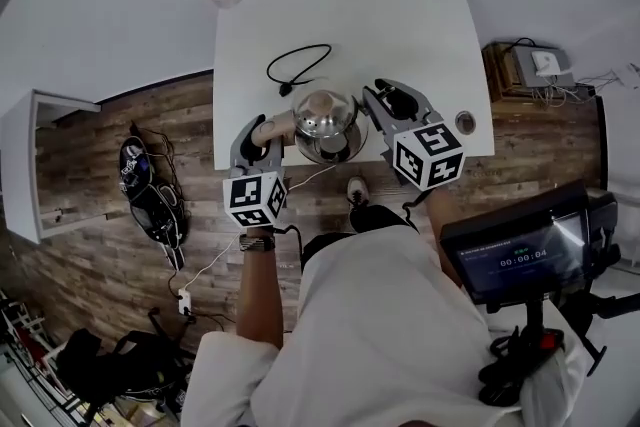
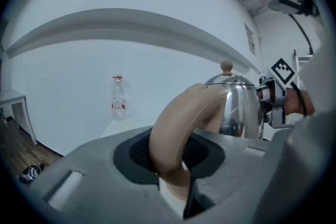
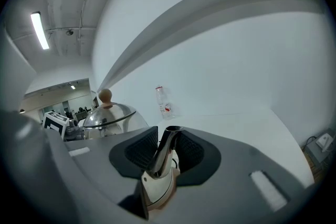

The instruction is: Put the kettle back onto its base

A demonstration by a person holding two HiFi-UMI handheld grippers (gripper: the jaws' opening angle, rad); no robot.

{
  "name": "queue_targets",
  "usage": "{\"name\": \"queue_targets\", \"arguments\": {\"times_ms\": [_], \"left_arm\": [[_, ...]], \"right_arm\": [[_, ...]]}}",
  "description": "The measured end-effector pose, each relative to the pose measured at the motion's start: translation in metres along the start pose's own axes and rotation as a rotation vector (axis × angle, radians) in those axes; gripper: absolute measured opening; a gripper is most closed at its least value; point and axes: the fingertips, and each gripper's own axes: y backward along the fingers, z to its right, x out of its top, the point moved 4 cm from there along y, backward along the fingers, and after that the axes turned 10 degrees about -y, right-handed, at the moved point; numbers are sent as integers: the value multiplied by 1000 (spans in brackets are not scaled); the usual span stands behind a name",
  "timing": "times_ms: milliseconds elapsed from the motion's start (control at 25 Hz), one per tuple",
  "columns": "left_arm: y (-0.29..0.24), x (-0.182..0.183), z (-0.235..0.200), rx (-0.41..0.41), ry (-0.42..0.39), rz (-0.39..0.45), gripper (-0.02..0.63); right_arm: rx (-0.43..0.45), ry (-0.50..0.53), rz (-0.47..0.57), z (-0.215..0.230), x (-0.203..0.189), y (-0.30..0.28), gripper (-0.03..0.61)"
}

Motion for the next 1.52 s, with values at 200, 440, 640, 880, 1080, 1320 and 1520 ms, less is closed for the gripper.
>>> {"name": "queue_targets", "arguments": {"times_ms": [200, 440, 640, 880, 1080, 1320, 1520], "left_arm": [[-32, -34, -14, 35, 9, -29, 101], [-32, -49, -19, 66, 4, -27, 101], [-36, -55, -18, 69, 8, -39, 101], [-43, -59, -12, 59, 5, -48, 101], [-50, -65, -10, 51, 12, -60, 101], [-56, -66, -8, 41, 7, -62, 103], [-62, -70, -9, 32, 11, -62, 103]], "right_arm": [[12, -29, -38, 26, -25, -43, 101], [40, 21, -66, 26, -37, -53, 106], [39, 23, -91, 31, -42, -59, 107], [20, 11, -99, 41, -43, -60, 107], [-9, -11, -105, 47, -49, -62, 107], [-26, -26, -104, 53, -52, -61, 106], [-36, -24, -97, 55, -51, -63, 104]]}}
